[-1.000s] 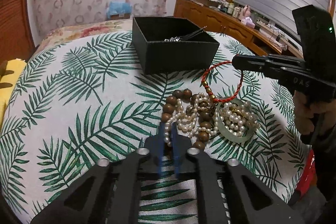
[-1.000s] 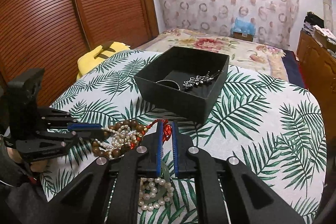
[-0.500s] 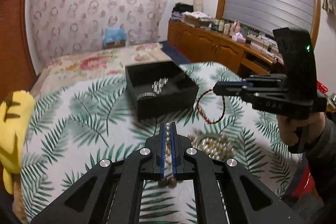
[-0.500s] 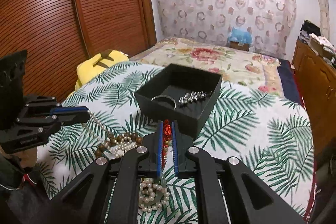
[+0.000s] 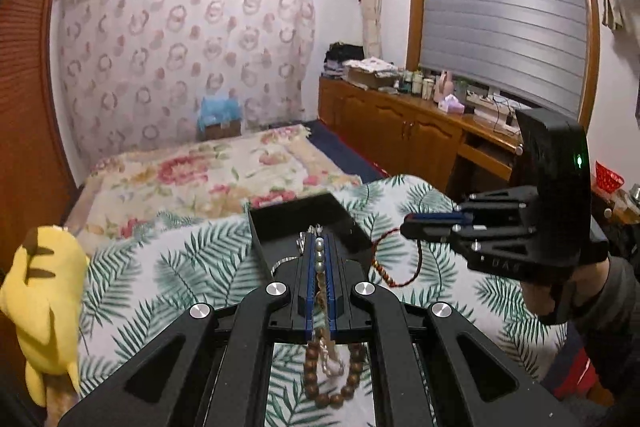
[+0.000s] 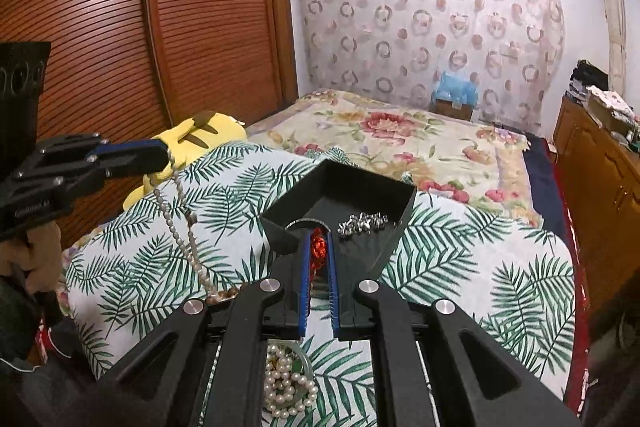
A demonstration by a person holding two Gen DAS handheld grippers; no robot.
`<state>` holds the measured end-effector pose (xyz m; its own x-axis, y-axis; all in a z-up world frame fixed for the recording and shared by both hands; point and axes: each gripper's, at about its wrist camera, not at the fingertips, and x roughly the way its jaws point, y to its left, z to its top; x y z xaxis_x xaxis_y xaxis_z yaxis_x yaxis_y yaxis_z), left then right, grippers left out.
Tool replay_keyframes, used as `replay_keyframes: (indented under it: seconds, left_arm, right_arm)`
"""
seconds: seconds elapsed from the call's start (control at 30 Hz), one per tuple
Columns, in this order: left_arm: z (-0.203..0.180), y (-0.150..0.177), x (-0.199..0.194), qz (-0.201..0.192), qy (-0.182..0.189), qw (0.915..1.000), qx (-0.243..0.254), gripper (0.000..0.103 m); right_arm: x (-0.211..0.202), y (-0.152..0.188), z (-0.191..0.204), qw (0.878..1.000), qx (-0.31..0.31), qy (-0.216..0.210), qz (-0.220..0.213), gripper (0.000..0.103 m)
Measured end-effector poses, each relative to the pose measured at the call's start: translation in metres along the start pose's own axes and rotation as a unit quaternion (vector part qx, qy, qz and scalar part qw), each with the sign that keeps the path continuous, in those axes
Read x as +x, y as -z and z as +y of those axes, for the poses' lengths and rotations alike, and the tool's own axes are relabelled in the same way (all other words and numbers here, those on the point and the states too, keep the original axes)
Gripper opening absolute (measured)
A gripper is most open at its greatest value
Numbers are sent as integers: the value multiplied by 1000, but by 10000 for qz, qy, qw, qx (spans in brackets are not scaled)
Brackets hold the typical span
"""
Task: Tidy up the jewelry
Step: 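Lift both bracelets and carry them over the black box with both tools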
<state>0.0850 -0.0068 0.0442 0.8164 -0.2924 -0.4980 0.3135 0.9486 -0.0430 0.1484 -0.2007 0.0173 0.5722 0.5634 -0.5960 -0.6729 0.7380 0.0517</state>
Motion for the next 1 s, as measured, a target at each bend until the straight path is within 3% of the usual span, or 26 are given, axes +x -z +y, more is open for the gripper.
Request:
replay_keyframes:
  seconds: [0.67, 1.0]
  left_arm:
    - [18, -68, 8, -423, -169, 9990, -15, 4]
    - [18, -101, 17, -548, -314, 9980, 13, 4]
  right_arm:
    - [17, -44, -21, 9994, 12, 277, -202, 9]
    - [38, -45, -32, 9995, 130, 279, -89, 9]
